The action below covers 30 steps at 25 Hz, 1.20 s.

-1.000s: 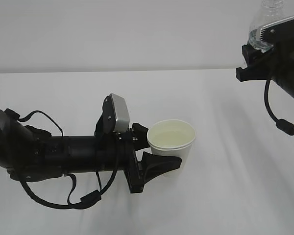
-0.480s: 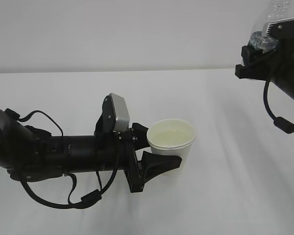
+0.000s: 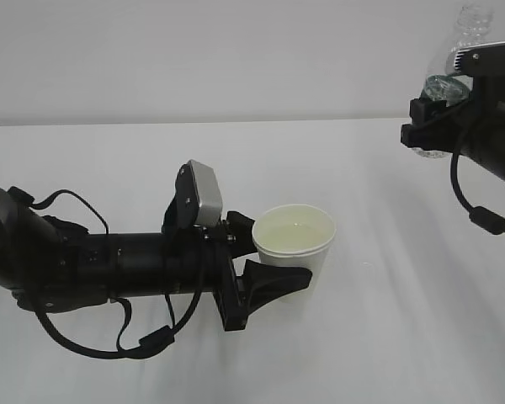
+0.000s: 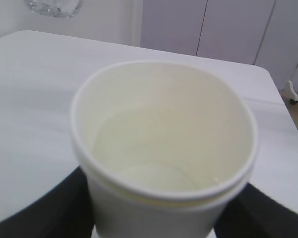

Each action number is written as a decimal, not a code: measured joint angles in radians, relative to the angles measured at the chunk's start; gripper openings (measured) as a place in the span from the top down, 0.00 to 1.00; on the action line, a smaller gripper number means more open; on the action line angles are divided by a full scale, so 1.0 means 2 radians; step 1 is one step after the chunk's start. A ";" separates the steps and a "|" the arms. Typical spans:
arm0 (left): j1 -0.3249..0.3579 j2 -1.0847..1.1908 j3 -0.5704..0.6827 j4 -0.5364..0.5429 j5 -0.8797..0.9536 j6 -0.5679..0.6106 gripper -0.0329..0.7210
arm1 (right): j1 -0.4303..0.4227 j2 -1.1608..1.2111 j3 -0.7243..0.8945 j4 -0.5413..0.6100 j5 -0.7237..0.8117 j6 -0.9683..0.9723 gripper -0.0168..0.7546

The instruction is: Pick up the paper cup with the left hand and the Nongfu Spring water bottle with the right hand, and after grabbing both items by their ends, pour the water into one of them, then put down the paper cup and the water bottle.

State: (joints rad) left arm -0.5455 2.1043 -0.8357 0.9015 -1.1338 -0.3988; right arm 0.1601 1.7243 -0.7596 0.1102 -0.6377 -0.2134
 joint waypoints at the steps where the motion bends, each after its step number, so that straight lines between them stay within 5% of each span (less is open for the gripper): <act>1: 0.000 0.000 0.000 0.000 0.000 0.000 0.35 | 0.000 0.000 0.000 0.000 0.001 0.000 0.43; 30: 0.000 0.000 0.000 -0.120 0.001 0.043 0.35 | 0.000 0.000 0.000 -0.003 0.008 0.003 0.43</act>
State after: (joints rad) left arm -0.5455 2.1043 -0.8357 0.6608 -1.1319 -0.3136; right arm 0.1601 1.7243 -0.7596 0.1045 -0.6221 -0.2072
